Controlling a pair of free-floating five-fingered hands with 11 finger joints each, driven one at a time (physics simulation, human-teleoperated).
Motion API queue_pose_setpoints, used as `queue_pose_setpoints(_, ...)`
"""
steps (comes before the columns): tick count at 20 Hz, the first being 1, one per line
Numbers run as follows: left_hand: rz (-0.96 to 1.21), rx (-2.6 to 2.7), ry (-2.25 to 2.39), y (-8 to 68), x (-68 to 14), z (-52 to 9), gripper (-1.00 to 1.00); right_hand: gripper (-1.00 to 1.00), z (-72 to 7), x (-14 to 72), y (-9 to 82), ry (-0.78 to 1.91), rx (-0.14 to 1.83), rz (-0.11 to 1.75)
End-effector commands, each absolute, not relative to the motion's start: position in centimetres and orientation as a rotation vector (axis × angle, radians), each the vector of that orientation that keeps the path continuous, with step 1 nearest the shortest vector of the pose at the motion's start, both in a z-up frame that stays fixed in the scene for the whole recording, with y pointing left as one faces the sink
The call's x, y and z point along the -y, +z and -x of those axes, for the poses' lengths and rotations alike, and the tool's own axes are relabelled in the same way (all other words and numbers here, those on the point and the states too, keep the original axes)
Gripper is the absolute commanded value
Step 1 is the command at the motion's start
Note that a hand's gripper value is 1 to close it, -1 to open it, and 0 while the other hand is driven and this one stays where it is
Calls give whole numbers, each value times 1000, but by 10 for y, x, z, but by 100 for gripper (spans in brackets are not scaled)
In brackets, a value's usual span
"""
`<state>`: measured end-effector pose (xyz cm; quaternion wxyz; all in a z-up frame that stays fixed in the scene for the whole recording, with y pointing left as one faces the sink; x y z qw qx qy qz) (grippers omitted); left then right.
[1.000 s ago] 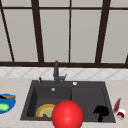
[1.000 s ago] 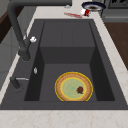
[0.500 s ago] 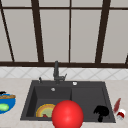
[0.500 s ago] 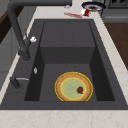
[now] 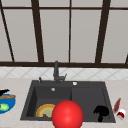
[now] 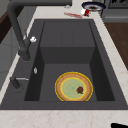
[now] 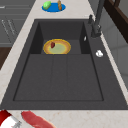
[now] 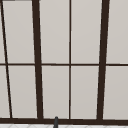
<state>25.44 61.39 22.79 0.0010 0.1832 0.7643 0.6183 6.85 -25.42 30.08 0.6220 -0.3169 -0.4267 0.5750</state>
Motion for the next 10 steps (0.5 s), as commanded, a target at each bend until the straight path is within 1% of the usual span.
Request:
queue_pose_setpoints(1, -573, -2357, 2011, 228, -592, -254, -100, 0, -69, 254, 301, 1321, 980, 728)
queue_pose_setpoints(10, -580, -2340, 2044, 226, -541, -252, -100, 0, -69, 254, 301, 1321, 980, 728)
